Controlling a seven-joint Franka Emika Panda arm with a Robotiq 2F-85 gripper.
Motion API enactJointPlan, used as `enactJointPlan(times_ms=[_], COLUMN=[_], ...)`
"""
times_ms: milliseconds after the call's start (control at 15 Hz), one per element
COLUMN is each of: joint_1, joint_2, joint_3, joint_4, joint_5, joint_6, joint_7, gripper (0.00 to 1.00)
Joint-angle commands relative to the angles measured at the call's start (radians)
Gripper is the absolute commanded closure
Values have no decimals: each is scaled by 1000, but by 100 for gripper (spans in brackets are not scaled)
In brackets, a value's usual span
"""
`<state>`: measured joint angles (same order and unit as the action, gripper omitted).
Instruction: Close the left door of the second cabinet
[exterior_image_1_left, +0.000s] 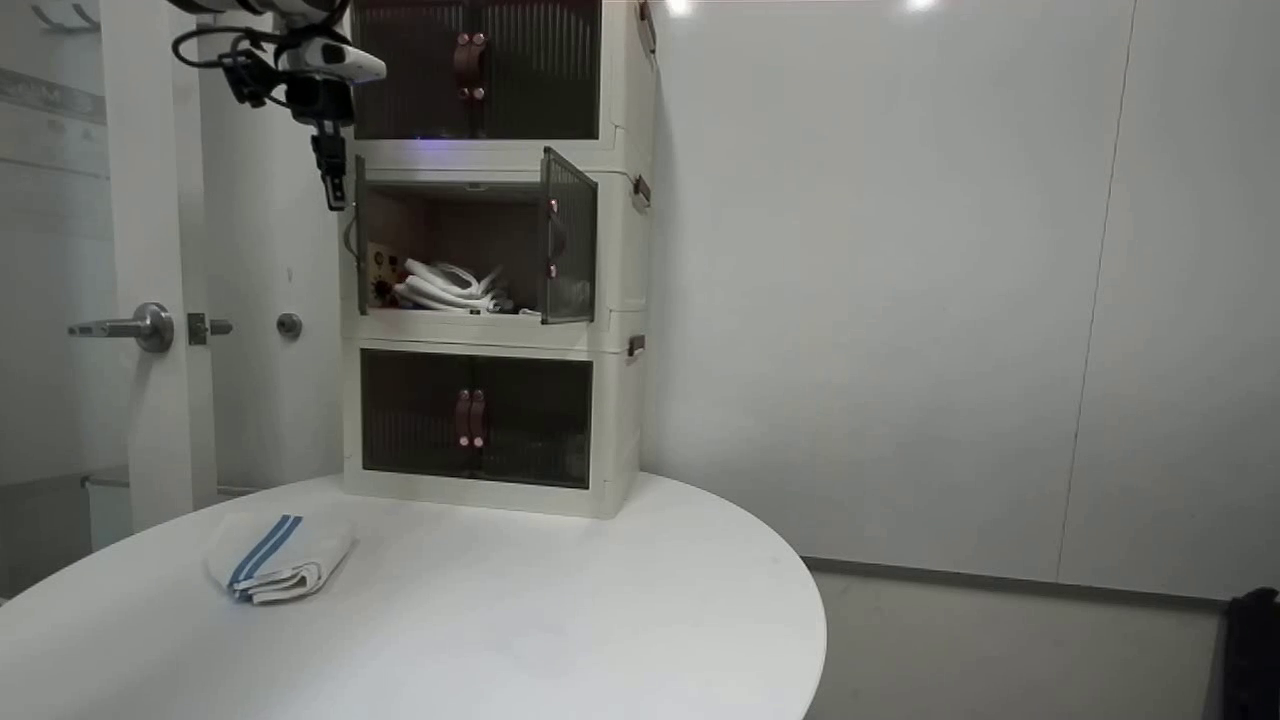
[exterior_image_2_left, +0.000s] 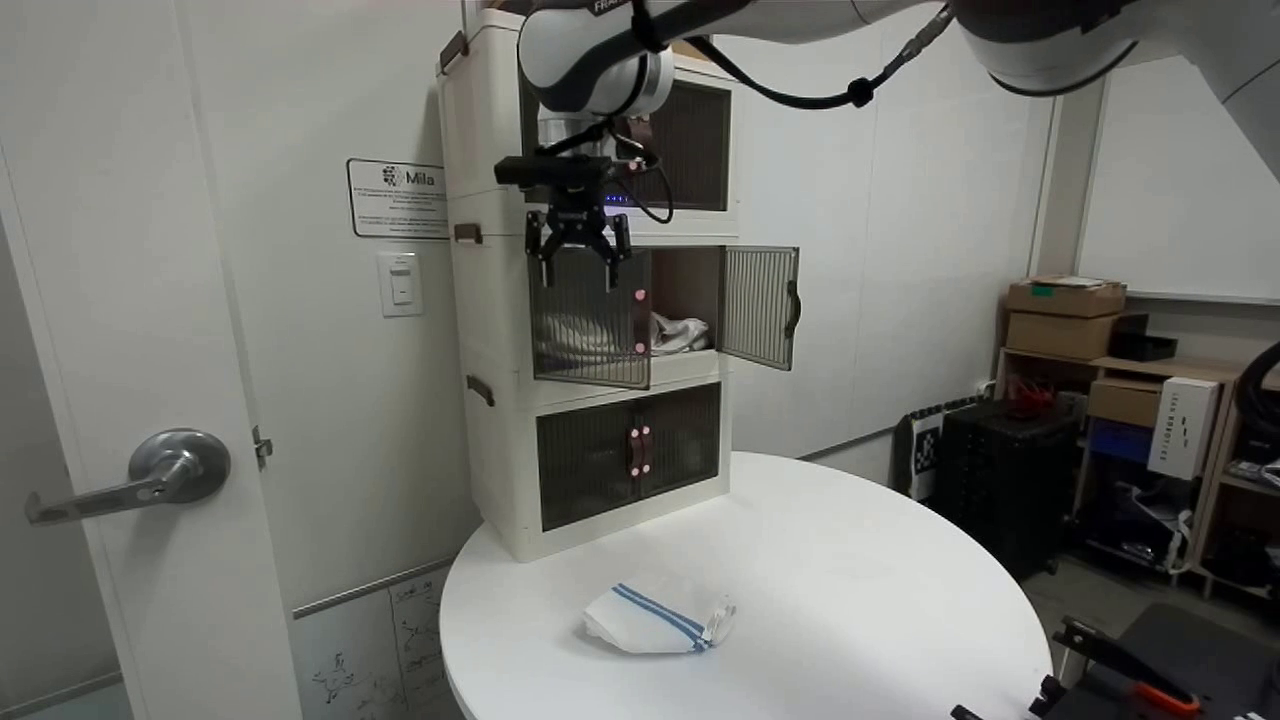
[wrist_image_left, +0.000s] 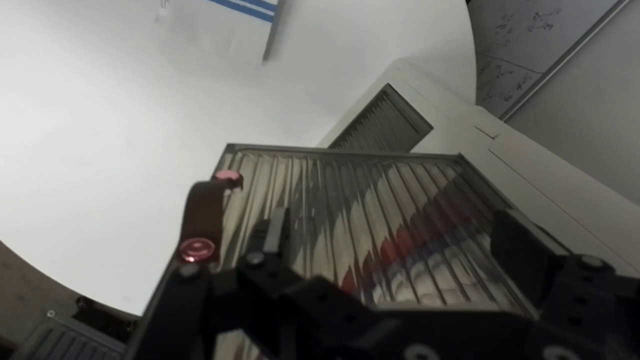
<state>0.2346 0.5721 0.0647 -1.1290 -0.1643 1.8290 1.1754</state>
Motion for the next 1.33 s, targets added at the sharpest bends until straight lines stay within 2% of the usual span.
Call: enactJointPlan(times_ms=[0, 467, 733, 867, 1000, 1267], joint_1=[10, 1, -10, -23, -50, -103], joint_2=[44, 36, 36, 27, -2, -120], joint_3=[-16, -46, -42, -28, 13, 89], joint_4=[67, 36, 29, 22, 0, -113], joint_5=[-84, -244, -291, -274, -197, -60], joint_6=[33, 121, 130, 129, 87, 46], joint_7=[-65, -129, -204, -245, -344, -532], gripper=[0, 0, 0, 0, 0, 0])
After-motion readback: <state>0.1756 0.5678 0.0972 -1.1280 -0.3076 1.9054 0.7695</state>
